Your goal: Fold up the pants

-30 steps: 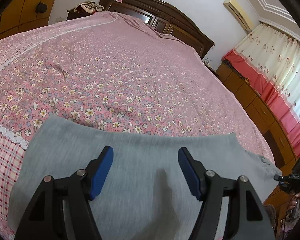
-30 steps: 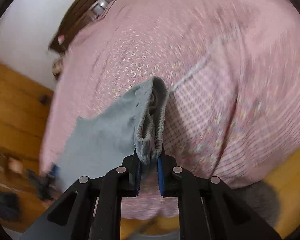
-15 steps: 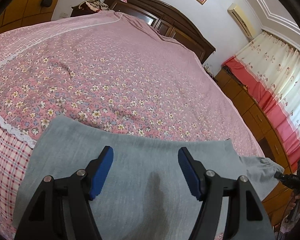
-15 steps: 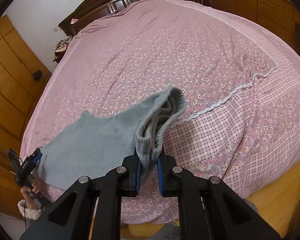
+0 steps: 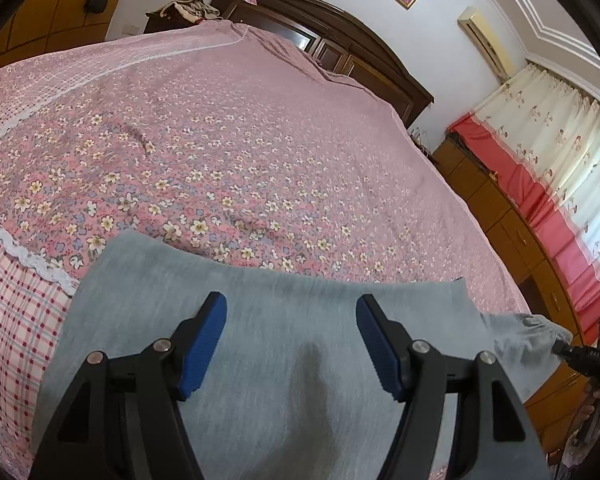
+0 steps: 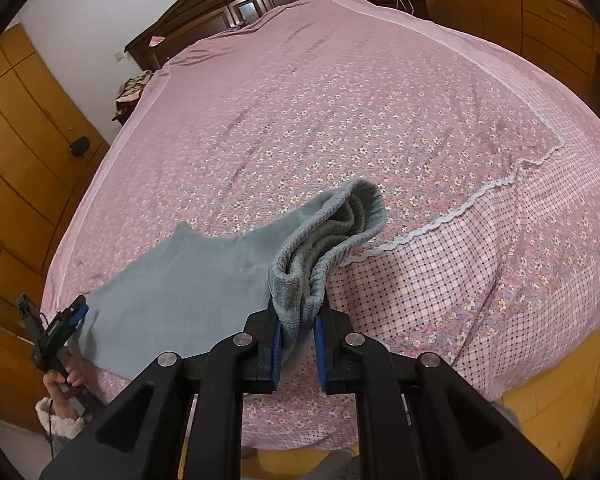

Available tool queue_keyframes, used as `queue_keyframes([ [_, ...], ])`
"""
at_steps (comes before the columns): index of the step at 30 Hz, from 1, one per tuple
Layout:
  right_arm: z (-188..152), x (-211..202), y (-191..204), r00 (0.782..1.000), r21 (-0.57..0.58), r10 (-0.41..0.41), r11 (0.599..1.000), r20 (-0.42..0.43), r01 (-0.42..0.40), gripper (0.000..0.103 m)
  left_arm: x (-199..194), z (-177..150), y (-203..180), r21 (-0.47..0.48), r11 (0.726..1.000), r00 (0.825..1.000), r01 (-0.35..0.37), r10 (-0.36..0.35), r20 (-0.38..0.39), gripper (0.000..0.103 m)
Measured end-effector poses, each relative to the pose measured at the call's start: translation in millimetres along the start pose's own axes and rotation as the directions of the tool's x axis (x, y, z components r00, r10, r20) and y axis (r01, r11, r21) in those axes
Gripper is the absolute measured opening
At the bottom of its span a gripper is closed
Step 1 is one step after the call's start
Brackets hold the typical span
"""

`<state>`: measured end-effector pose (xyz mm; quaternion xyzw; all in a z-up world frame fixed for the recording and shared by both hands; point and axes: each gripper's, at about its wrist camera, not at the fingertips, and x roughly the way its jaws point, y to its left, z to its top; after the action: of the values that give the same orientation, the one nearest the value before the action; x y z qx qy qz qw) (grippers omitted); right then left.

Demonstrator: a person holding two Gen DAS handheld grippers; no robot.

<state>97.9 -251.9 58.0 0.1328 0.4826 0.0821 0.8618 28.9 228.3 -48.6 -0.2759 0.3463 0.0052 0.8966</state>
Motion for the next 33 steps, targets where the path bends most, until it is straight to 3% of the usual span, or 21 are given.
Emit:
queue_keyframes([
  [7,5.5,-5.1,24.6,1.0,-0.064,-0.027,0.998,0.014,0.028,0.014,-0.5,2.0,-5.4,-0.005,1.0,1.0,0.003,-0.003,0.01,0.071],
  [14,6.2,-11.7,111.6,0.996,-0.287,-0.053,0.955,0.065,0.069,0.014,-21.6,6.8,3.2,-0.023,0.999,0.998,0.026,-0.025,0.052,0.071],
  [17,1.5,-9.6,165.2,0.995,-0.397,-0.042,0.915,0.088,0.074,0.014,-35.0,9.0,9.4,-0.002,1.0,0.994,-0.008,0.008,0.105,0.071],
  [22,-29.0,14.8,272.9,0.995,-0.6,0.012,0.798,0.104,0.053,0.014,-51.8,15.2,25.6,0.0,0.997,0.985,-0.078,0.077,0.152,0.071],
  [25,-58.3,52.4,333.6,0.997,-0.691,0.053,0.722,0.05,-0.004,0.014,-64.3,13.8,46.5,-0.058,0.993,0.98,-0.101,0.109,0.167,0.071],
  [28,-94.6,106.4,387.4,0.993,-0.738,0.088,0.665,-0.077,-0.116,0.014,-81.2,15.2,71.3,-0.139,0.987,0.974,-0.075,0.102,0.201,0.071],
  [30,-118.4,134.9,412.6,0.983,-0.757,0.114,0.627,-0.143,-0.183,0.014,-93.0,15.4,86.3,-0.169,0.98,0.964,-0.103,0.14,0.225,0.071],
  [33,-144.1,155.3,433.7,0.985,-0.799,0.093,0.576,-0.143,-0.17,0.014,-98.5,13.2,107.8,-0.226,0.965,0.961,-0.136,0.183,0.205,0.07],
])
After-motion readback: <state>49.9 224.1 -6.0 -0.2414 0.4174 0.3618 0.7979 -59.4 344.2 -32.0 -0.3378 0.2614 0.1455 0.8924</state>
